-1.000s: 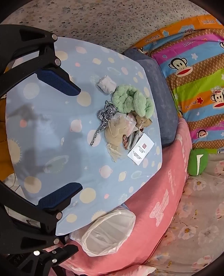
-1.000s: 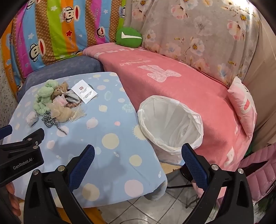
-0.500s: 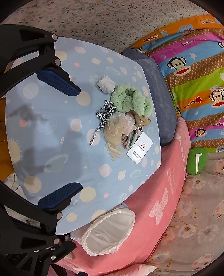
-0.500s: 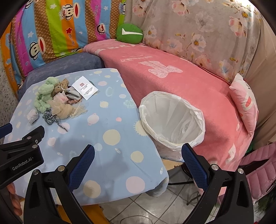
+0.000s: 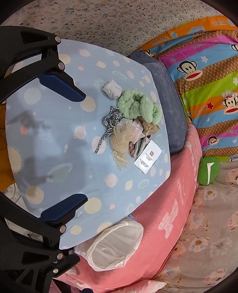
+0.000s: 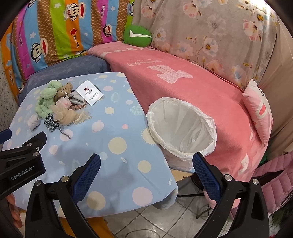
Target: Collect trash
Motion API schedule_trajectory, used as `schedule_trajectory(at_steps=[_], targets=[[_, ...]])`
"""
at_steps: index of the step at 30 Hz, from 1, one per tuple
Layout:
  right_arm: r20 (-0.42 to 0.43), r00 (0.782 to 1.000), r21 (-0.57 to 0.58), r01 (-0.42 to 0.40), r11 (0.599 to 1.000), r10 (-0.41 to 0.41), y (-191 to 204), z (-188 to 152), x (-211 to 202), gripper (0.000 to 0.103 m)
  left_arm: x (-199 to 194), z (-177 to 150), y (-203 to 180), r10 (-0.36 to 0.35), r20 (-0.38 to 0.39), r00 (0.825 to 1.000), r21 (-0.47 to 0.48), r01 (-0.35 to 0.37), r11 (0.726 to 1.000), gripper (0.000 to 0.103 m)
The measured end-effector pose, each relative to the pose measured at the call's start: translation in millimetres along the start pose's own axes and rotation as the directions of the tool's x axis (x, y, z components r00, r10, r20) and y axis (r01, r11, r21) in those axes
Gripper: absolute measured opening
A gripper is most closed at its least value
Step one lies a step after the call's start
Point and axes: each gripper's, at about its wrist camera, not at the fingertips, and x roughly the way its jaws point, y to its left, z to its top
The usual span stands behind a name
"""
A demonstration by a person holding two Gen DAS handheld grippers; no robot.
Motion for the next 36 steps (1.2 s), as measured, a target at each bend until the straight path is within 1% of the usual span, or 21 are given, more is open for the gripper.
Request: schedule_trajectory(at_steps=[10, 23, 33, 36], targets=[[0.002, 1.0, 0.0, 0.001, 1.0, -0.001, 0.2, 0.1, 0.5, 0.096, 0.7, -1.4, -1.0, 0.004, 0.003, 1.0, 0.004, -0.004, 1.0, 0.096], [0.012, 1.0, 0.01, 0.018, 1.0, -0.018, -4.1, 5.0, -4.3, 0.096, -2.1, 4.9, -3.6, 0.004, 0.005, 1.0, 0.015, -0.004, 1.0, 0.096], [0.028, 0.999, 0.055, 0.029, 0.998, -0.031, -9.6, 7.3, -3.9, 0.096, -1.6, 8.8, -3.3, 0.003, -0.001, 1.0, 0.024, -0.003, 1.0, 0.096], [0.034, 0.999, 0.057, 0.019, 0.998, -0.021, -8.3, 8.0, -5.0, 0.096, -2.0, 9.3, -0.9, 0.007, 0.0, 1.0, 0.021, -0.007, 1.0, 0.096]])
